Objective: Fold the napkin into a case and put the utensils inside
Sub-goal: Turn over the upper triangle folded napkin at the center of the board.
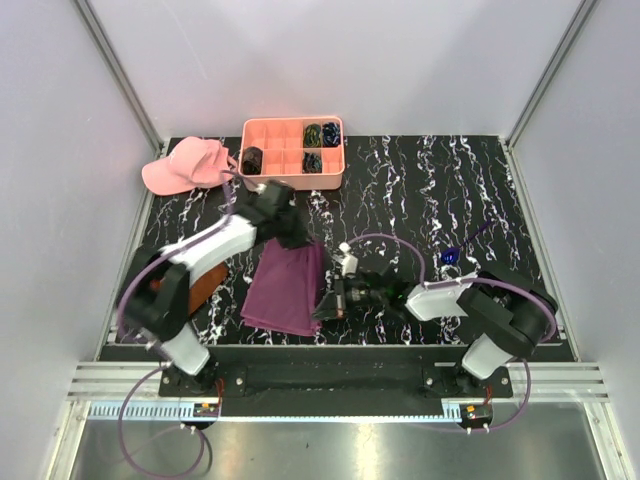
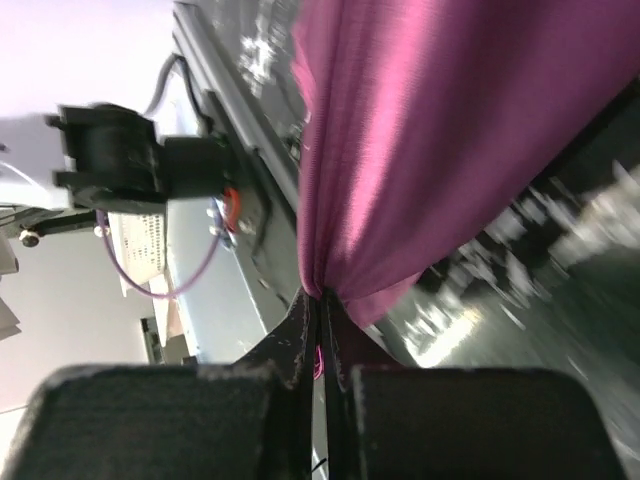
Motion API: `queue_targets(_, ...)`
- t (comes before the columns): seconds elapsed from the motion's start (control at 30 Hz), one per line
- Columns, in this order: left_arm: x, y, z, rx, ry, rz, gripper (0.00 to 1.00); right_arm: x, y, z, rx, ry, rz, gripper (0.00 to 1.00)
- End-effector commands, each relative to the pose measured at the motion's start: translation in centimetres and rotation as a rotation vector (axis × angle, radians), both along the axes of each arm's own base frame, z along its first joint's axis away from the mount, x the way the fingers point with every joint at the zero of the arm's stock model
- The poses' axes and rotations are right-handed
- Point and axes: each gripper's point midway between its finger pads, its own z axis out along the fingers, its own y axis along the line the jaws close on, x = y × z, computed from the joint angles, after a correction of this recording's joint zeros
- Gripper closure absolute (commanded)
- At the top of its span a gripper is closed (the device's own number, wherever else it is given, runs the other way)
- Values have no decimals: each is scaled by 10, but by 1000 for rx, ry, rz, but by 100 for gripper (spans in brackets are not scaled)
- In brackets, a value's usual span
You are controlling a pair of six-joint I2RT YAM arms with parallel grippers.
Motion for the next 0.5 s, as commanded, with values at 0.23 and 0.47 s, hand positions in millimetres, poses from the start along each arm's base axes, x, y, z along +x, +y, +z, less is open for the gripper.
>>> queue_targets(0.23,77,-106,-5,-97,-215,-46,100,-31,-58,-43,-77,153,-17,92)
queue_targets(0.47,58,-132,16,-167,-248,-170,54,-23,-116,-64,-385,170,-282,55)
